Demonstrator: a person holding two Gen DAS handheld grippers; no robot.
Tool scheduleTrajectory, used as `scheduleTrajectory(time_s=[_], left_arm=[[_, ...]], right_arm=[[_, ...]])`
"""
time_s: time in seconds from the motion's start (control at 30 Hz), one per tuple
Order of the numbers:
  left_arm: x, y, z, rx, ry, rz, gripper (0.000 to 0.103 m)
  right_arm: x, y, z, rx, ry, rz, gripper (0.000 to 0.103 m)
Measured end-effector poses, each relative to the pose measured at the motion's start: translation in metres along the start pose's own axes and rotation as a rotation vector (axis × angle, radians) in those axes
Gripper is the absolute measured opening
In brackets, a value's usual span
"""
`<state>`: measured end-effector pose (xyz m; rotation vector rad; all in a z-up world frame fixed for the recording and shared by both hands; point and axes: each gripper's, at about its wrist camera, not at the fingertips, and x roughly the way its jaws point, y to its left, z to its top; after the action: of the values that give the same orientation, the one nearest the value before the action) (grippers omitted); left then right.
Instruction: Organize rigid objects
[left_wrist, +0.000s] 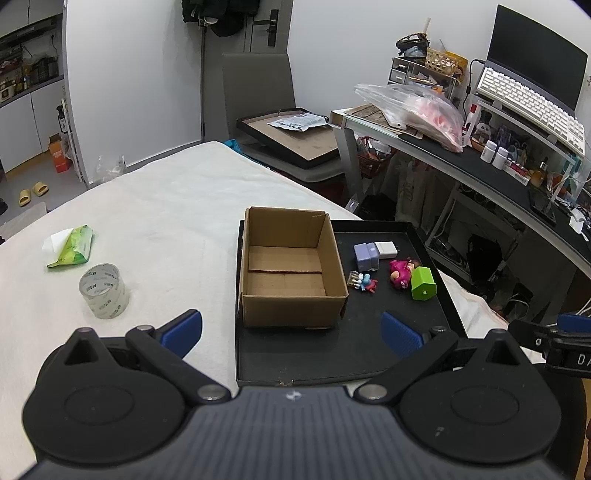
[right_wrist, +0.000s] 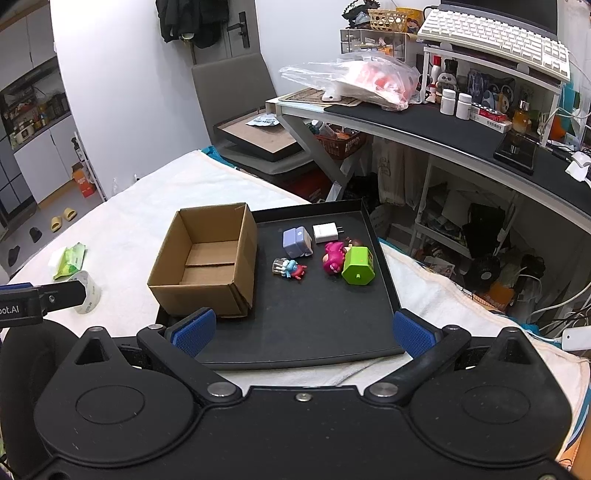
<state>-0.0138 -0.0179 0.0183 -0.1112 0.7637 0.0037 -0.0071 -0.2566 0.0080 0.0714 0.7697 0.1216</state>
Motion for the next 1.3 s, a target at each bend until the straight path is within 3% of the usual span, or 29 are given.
scheduleTrajectory(time_s=[0.5, 1.3], left_arm=[[0.024, 0.003, 0.005, -0.005, 0.033, -0.001, 0.102], [0.109, 0.016, 0.004, -0.069, 0.165, 0.007, 0.1]], right_arm=[[0.027, -0.002, 0.002, 0.017, 0.047, -0.014, 0.103], [0.106, -0.033, 0.004, 0.134, 0.108, 0.045, 0.103]])
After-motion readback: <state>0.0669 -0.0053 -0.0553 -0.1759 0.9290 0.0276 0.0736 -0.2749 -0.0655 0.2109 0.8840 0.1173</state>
